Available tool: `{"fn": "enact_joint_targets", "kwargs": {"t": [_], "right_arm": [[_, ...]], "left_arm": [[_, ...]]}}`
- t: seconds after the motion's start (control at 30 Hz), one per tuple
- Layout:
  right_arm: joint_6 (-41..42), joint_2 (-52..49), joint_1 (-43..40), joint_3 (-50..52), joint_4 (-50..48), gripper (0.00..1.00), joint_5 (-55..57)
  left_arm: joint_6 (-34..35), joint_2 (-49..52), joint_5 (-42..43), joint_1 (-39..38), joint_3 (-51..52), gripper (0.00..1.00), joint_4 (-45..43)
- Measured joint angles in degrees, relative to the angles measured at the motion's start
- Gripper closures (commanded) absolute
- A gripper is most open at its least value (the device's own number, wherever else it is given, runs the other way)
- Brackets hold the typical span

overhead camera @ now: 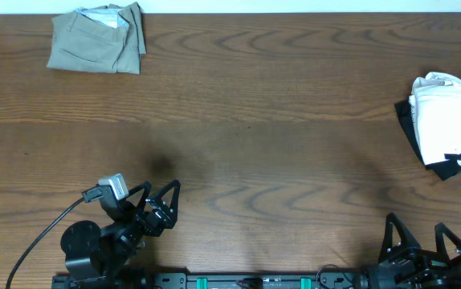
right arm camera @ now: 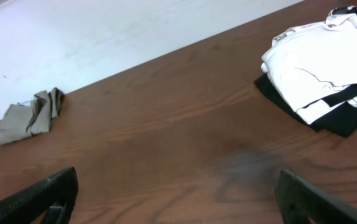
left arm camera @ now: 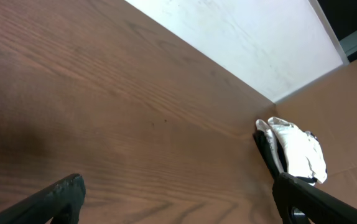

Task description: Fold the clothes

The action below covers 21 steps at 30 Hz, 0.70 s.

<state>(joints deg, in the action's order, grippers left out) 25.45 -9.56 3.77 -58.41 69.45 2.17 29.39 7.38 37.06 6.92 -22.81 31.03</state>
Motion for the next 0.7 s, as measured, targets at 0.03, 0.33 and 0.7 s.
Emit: {"fn": "enact_joint_targets", "kwargs": {"t": [0.03,0.33,0.7], "right_arm": [[0.02,0.00,0.00,0.00,0.00,0.01,0.00],[0.02,0.00,0.00,0.00,0.02,0.01,0.00],[0.00,0.00,0.00,0.00,-1.53,0.01,0.02]], "left_arm": [[0.00,0.00,0.00,0.00,0.00,0.02,0.00],[0.02,0.00,0.00,0.00,0.00,0.02,0.00],[0.02,0.00,0.00,0.00,0.00,0.02,0.00]]}}
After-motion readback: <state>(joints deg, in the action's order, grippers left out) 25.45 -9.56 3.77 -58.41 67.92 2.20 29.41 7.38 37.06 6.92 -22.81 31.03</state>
